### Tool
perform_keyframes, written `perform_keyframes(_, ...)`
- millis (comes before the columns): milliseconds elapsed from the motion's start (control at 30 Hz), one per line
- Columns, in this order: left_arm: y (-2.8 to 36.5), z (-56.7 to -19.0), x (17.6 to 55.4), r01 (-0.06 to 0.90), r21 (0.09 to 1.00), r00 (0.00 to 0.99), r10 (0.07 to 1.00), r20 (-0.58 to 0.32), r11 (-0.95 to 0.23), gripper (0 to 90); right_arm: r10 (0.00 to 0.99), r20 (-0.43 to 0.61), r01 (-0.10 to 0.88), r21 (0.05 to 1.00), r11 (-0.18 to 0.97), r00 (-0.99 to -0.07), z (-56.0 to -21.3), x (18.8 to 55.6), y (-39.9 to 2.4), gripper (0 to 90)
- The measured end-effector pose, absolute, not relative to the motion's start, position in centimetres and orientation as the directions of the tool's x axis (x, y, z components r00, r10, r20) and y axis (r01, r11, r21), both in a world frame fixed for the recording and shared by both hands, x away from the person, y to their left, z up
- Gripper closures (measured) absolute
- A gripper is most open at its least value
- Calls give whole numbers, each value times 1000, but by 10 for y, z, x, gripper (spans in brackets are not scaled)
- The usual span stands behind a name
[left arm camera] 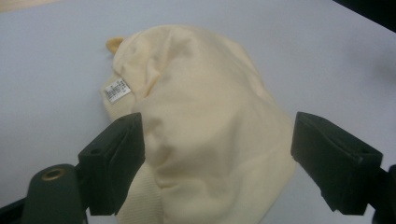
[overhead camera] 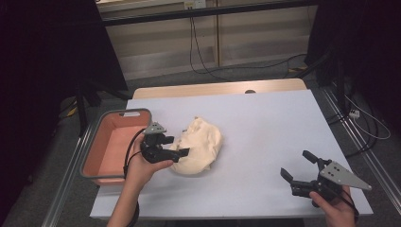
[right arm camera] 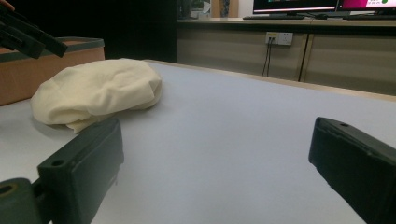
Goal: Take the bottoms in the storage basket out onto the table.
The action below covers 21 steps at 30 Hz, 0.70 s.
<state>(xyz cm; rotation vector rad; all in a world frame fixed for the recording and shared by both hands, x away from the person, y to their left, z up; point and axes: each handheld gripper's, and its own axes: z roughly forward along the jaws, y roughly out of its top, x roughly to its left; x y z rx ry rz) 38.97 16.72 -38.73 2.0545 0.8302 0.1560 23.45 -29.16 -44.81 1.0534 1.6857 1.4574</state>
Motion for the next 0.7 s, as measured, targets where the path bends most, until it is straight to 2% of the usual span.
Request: perform_keyframes(700,188,-389,375,486,800,765,613,-196,-351,165,890,19,149,987,55,-456,-448,234,-291,31)
